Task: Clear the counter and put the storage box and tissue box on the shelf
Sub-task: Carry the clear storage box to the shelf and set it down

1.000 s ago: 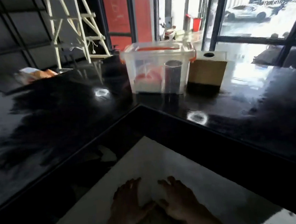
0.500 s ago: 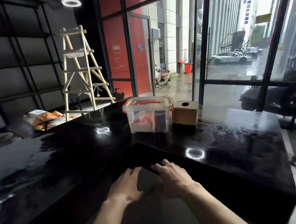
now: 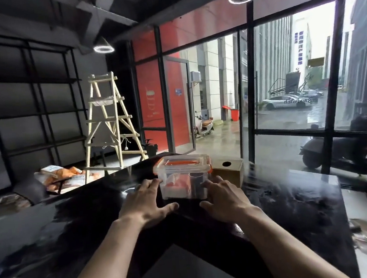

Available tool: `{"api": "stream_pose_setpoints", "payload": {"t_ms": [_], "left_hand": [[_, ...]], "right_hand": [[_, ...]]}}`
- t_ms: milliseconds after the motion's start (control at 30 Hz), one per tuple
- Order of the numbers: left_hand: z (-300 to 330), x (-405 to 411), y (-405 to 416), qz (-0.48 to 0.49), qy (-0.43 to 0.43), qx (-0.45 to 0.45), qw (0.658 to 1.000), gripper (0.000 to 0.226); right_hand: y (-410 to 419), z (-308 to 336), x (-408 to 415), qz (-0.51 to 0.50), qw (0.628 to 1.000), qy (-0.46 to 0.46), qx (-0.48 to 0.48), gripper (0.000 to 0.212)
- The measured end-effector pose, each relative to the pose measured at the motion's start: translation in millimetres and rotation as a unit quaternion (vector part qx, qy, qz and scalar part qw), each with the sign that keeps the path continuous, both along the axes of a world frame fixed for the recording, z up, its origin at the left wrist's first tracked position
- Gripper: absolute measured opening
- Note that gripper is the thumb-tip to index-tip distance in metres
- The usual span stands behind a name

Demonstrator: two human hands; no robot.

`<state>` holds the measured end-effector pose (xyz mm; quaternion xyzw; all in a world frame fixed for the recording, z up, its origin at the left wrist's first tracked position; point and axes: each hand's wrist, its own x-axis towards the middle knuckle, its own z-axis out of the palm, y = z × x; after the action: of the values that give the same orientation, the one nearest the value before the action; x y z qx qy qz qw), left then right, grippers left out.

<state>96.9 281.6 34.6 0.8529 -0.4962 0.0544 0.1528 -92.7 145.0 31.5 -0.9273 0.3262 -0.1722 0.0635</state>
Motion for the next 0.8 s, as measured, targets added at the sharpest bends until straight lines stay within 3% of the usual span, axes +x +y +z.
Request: {"api": "stream_pose_setpoints", "payload": {"t_ms": [300, 500, 633, 700, 767, 800], "left_hand": [[6, 4, -41, 0.023, -0.012, -0.006, 1.000, 0.097], [-1, 26, -66, 0.050, 0.063, -0.080, 0.994, 0.098], [-6, 50, -86, 0.058, 0.171, -0.174, 0.968, 0.105], [-6, 63, -96, 0.061, 0.245, -0.216, 0.943, 0.109], [-6, 77, -105, 0.058, 0.321, -0.250, 0.911, 0.111], [-6, 84, -109, 0.056, 0.358, -0.270, 0.892, 0.113]], "right_hand": [[-49, 4, -13, -0.010, 1.000, -0.008, 0.003, 0.063], [-82, 6, -7, -0.039, 0.999, -0.024, 0.019, 0.055], [-101, 4, 16, -0.073, 0.987, -0.086, 0.114, 0.055], [-117, -3, 35, -0.076, 0.963, -0.149, 0.210, 0.073], [-140, -16, 56, -0.082, 0.908, -0.258, 0.320, 0.094], [-148, -20, 66, -0.089, 0.876, -0.304, 0.363, 0.089]]}}
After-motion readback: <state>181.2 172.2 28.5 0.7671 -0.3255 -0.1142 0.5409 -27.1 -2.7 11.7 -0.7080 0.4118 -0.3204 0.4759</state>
